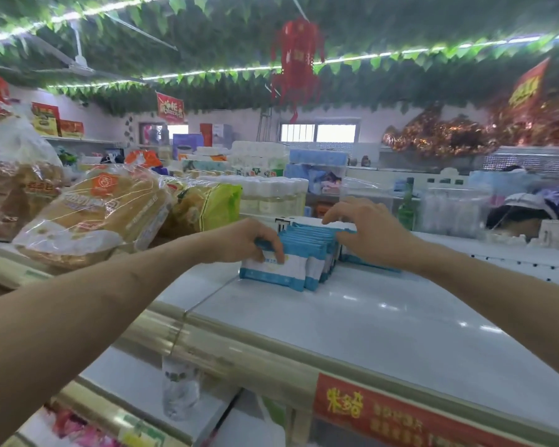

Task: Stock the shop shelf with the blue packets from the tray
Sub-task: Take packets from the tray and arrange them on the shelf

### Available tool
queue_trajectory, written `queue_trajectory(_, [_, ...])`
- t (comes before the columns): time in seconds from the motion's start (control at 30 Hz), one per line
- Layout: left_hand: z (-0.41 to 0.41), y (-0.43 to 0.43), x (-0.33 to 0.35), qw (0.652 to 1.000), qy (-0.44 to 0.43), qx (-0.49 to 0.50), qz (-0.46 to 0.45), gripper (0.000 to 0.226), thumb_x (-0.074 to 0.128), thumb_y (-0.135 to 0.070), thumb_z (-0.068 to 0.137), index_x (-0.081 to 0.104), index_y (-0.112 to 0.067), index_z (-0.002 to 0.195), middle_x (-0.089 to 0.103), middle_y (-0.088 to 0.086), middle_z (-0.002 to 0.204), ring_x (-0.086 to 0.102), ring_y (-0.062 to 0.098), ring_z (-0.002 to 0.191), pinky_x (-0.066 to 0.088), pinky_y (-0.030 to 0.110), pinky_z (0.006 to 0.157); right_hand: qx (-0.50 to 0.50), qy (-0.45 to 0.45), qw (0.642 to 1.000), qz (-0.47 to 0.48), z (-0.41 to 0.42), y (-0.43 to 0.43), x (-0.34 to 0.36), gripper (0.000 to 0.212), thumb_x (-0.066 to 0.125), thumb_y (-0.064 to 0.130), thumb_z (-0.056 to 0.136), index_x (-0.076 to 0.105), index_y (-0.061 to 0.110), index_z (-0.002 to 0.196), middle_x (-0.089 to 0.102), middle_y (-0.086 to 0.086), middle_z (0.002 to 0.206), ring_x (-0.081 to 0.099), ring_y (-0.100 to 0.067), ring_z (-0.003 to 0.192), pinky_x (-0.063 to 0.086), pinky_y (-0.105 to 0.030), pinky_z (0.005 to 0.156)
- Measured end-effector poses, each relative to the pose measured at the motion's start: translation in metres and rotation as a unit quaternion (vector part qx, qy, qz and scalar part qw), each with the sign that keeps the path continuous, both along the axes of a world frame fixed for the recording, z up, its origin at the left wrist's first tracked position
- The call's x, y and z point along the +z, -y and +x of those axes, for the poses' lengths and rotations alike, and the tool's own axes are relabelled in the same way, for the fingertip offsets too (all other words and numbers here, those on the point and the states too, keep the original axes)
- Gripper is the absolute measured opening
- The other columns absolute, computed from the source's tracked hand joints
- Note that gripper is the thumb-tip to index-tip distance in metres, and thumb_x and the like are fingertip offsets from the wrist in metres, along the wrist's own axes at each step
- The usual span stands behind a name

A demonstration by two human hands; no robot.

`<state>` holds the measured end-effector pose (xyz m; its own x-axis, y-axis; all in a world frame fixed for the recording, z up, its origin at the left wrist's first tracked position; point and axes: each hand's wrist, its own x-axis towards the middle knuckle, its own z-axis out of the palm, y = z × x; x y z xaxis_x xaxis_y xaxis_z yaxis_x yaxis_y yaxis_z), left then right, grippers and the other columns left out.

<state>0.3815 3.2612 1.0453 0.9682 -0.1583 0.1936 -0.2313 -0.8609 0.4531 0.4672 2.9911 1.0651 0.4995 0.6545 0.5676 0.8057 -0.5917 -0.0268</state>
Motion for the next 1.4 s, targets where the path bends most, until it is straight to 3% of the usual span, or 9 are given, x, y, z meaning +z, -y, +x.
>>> queue_trajectory(0.2, [0.017, 0.011, -0.011, 0.996, 0.072, -0.039, 0.048, 0.04, 0.07, 0.007, 0.085, 0.077, -0.032, 0.093, 0.053, -0.007, 0.122, 0.052, 0.009, 0.118, 0.047, 0.015, 0.097, 0.001, 0.016, 1.0, 0.018, -0.003, 0.027, -0.006, 0.023, 0.066, 0.02, 0.09, 0.068, 0.032, 0.11, 0.064, 0.009, 0.11, 0.058, -0.017, 0.101, 0.051, -0.05, 0.091])
queue_trajectory(0.43, [0.007, 0.003, -0.016, 0.996, 0.08, -0.009, 0.033, 0.033, 0.075, -0.003, 0.088, 0.077, -0.036, 0.087, 0.046, -0.012, 0.134, 0.042, 0.012, 0.13, 0.044, 0.039, 0.112, -0.001, 0.001, 1.0, 0.016, -0.012, 0.035, -0.006, 0.025, 0.064, 0.018, 0.091, 0.068, 0.03, 0.113, 0.065, 0.007, 0.115, 0.058, -0.016, 0.104, 0.049, -0.05, 0.096])
queue_trajectory(0.67, [-0.057, -0.015, -0.011, 0.995, 0.076, 0.058, 0.012, 0.03, 0.071, -0.007, 0.093, 0.077, -0.036, 0.097, 0.051, -0.016, 0.133, 0.047, 0.006, 0.129, 0.043, 0.039, 0.112, 0.056, -0.02, 0.998, -0.004, -0.036, 0.002, -0.007, 0.025, 0.065, 0.02, 0.092, 0.066, 0.03, 0.114, 0.064, 0.008, 0.117, 0.056, -0.015, 0.106, 0.045, -0.043, 0.1])
queue_trajectory(0.93, [-0.221, -0.048, -0.039, 0.965, 0.123, 0.231, -0.034, 0.028, 0.059, -0.018, 0.102, 0.067, -0.039, 0.118, 0.057, -0.019, 0.126, 0.054, -0.001, 0.119, 0.049, 0.029, 0.098, 0.253, -0.044, 0.966, -0.032, -0.115, -0.105, -0.029, 0.022, 0.065, 0.02, 0.089, 0.067, 0.03, 0.109, 0.067, 0.011, 0.108, 0.06, -0.011, 0.097, 0.05, -0.044, 0.094])
queue_trajectory(1.07, [-0.317, -0.064, -0.062, 0.945, 0.124, 0.301, -0.031, 0.019, 0.057, -0.034, 0.104, 0.066, -0.045, 0.116, 0.061, -0.024, 0.115, 0.059, -0.002, 0.109, 0.052, 0.029, 0.091, 0.357, -0.086, 0.93, -0.022, -0.191, -0.163, -0.042, 0.021, 0.061, 0.028, 0.088, 0.066, 0.036, 0.107, 0.065, 0.017, 0.105, 0.06, -0.005, 0.095, 0.053, -0.042, 0.088])
queue_trajectory(1.2, [-0.425, -0.076, -0.097, 0.91, 0.122, 0.395, -0.036, 0.019, 0.059, -0.029, 0.103, 0.069, -0.034, 0.119, 0.063, -0.017, 0.115, 0.061, 0.001, 0.107, 0.05, 0.025, 0.092, 0.44, -0.097, 0.89, -0.07, -0.282, -0.205, -0.063, 0.024, 0.059, 0.027, 0.091, 0.065, 0.036, 0.113, 0.064, 0.019, 0.106, 0.058, 0.0, 0.095, 0.052, -0.034, 0.088])
queue_trajectory(1.4, [-0.616, -0.06, -0.196, 0.847, 0.047, 0.526, -0.053, 0.021, 0.061, -0.036, 0.098, 0.071, -0.031, 0.116, 0.066, -0.012, 0.111, 0.063, 0.003, 0.103, 0.055, 0.036, 0.092, 0.528, -0.189, 0.814, -0.151, -0.43, -0.245, -0.147, 0.028, 0.061, 0.015, 0.093, 0.065, 0.025, 0.119, 0.064, 0.012, 0.102, 0.061, -0.006, 0.092, 0.049, -0.025, 0.08])
